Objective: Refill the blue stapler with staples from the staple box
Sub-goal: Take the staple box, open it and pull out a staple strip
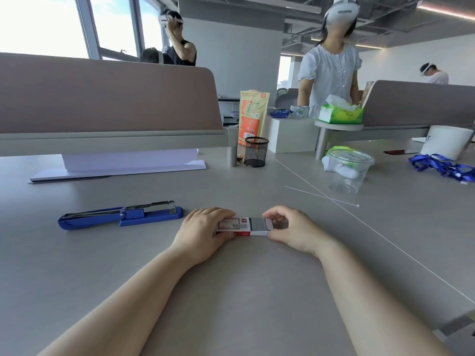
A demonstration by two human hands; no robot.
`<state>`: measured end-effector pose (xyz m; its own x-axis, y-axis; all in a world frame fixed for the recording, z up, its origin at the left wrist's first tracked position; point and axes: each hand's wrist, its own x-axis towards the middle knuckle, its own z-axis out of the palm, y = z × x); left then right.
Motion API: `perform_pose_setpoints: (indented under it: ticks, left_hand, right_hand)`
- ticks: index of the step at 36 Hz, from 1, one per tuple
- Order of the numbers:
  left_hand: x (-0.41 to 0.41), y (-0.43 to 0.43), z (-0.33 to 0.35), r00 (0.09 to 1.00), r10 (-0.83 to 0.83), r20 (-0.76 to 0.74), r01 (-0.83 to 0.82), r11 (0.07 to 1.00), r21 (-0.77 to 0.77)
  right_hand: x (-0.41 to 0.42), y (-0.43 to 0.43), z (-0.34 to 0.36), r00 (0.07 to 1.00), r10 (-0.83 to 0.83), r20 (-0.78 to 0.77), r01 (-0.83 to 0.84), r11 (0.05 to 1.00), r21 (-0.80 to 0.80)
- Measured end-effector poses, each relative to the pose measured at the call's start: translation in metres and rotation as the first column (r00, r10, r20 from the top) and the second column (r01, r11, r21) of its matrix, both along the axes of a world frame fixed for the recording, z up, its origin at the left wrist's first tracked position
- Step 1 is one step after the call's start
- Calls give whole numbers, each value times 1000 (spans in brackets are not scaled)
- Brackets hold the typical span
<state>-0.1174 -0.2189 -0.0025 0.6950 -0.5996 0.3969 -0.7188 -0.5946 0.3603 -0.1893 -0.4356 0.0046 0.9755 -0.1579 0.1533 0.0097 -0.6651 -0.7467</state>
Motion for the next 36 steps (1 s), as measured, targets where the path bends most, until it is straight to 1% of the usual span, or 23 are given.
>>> perform_pose_setpoints:
  ticks: [9, 13, 18, 36]
  left_hand:
    - [0, -1, -1, 1000, -10, -11, 10, 996, -87]
    - [1, -1, -2, 1000, -12, -12, 11, 995, -98]
    - [1, -2, -2, 1000, -5, -22, 2, 996, -94]
    - [3, -2, -4, 1000, 6, -29, -9, 997, -76]
  right_hand:
    - [1, 6, 1, 991, 50, 123, -40, 995, -87]
    - [2, 6, 1, 985, 61, 162, -41, 991, -126]
    - [4, 4, -2, 985, 60, 162, -32, 985, -170]
    - [4, 5, -3, 986, 53, 160, -22, 982, -190]
